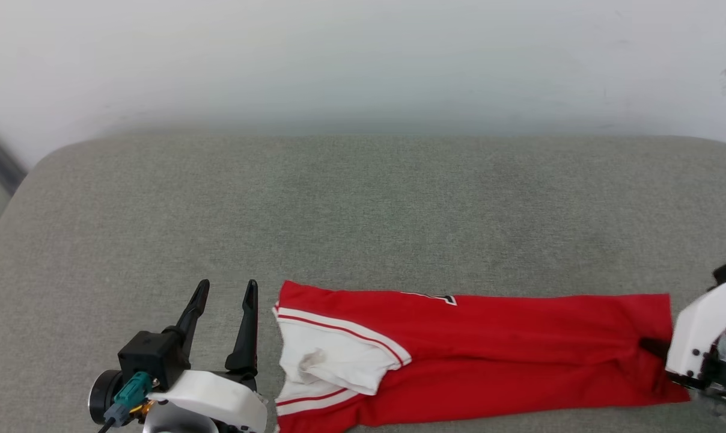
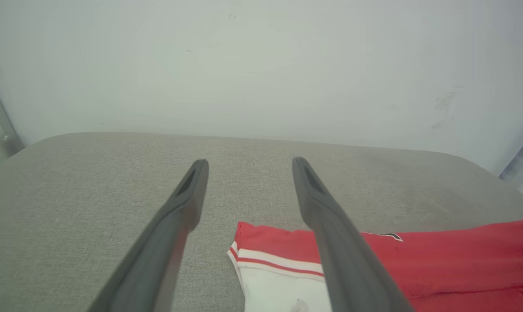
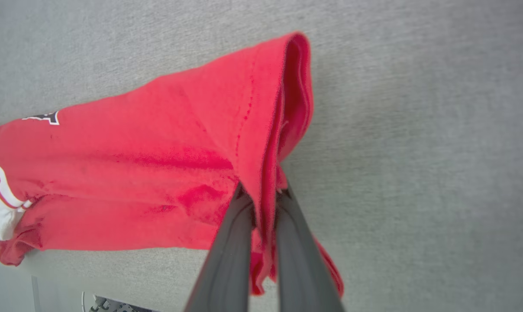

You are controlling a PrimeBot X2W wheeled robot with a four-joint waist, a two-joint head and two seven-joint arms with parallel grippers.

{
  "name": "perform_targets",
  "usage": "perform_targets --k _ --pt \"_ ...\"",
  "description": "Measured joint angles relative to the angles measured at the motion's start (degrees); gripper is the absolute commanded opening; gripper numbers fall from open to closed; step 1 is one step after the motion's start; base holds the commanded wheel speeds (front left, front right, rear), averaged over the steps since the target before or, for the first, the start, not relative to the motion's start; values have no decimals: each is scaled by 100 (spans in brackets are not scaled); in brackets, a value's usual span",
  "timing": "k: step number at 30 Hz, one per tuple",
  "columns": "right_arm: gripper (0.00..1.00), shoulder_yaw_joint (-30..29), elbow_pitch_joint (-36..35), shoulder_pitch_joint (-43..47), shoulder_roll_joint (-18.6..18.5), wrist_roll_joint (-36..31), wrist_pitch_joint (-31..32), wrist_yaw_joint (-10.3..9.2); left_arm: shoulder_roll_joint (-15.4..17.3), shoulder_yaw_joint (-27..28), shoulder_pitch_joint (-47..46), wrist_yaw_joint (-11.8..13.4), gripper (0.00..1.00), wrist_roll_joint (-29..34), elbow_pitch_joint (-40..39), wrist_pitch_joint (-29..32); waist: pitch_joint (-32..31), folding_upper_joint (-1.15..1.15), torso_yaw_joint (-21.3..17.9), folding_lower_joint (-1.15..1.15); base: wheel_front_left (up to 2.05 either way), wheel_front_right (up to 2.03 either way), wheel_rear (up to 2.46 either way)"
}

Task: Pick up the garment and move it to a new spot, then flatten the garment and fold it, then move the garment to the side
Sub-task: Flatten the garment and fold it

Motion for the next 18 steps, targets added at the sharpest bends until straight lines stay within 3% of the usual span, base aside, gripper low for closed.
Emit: perform_targets --k 7,15,18 --pt "0 -976 59 86 -2 -248 30 0 47 -20 71 19 100 -23 -56 26 -54 0 -208 0 0 0 0" --pt "0 -1693 -104 -31 1117 853 1088 -1 74 -98 95 5 100 -30 -69 76 -148 0 -311 0 0 0 0" --pt "0 -1779 -98 -85 1223 1459 1502 -1 76 -135 95 -9 100 -30 -73 109 -168 0 -279 0 0 0 0"
